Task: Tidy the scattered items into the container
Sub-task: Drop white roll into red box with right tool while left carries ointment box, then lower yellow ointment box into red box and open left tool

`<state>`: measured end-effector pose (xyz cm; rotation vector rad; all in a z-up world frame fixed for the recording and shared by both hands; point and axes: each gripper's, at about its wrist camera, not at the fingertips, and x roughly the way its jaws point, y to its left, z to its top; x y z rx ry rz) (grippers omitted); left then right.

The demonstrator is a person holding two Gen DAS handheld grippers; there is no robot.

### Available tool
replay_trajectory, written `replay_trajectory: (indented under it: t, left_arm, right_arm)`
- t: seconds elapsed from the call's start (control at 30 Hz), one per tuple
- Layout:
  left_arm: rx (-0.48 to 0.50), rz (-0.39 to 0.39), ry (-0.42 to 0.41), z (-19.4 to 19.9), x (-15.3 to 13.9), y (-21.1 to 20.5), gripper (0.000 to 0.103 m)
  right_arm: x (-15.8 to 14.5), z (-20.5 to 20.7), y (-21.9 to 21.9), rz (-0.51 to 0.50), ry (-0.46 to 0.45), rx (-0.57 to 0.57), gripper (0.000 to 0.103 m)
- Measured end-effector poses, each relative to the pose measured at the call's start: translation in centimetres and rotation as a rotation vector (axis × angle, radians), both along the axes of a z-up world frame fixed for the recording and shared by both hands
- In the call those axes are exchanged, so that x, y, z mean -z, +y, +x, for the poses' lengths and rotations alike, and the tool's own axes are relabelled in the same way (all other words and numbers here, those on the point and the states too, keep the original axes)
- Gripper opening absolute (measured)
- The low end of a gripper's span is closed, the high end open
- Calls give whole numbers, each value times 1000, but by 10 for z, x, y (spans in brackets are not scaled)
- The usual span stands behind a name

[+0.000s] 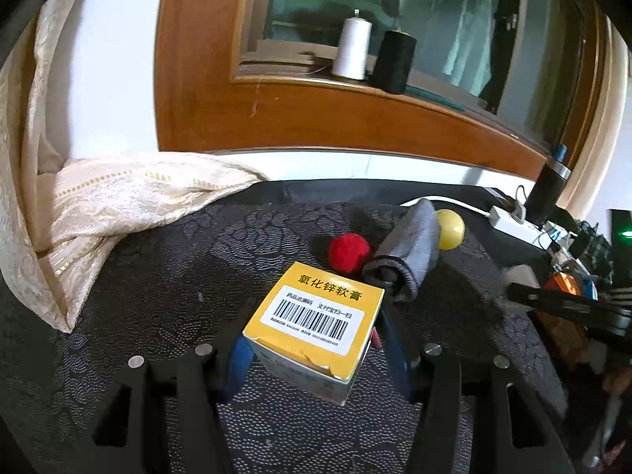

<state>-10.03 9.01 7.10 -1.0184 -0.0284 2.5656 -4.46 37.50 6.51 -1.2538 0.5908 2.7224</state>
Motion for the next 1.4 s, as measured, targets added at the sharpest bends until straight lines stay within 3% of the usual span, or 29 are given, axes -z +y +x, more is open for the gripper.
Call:
replay_trajectory:
  t: [0.23, 0.4, 0.6, 0.77, 1.0, 1.13, 1.4]
  left_arm:
    - [42, -13, 1, 12, -1, 18, 59]
    - [78, -31, 18, 26, -6, 37, 59]
    - [139, -37, 19, 43, -12, 66, 59]
    - [184, -45, 33, 59, -21, 90, 59]
    - [285, -42, 43, 84, -33, 143, 59]
    - [377, -39, 40, 103, -37, 187, 59]
    - [541, -27, 33, 133, -45, 271, 59]
  right_arm:
    - [-48, 90, 45, 113, 136, 80, 42]
    - [-51, 141, 100, 183, 143, 226, 42]
    - [-43, 161, 145, 169, 103, 298, 45]
    - [-49, 179, 151, 143, 163, 323, 71]
    - [-52, 222, 170, 101, 265, 423, 72]
    - [-38, 245, 186, 22, 257, 462, 73]
    - [-28, 285, 214, -31, 294, 540, 73]
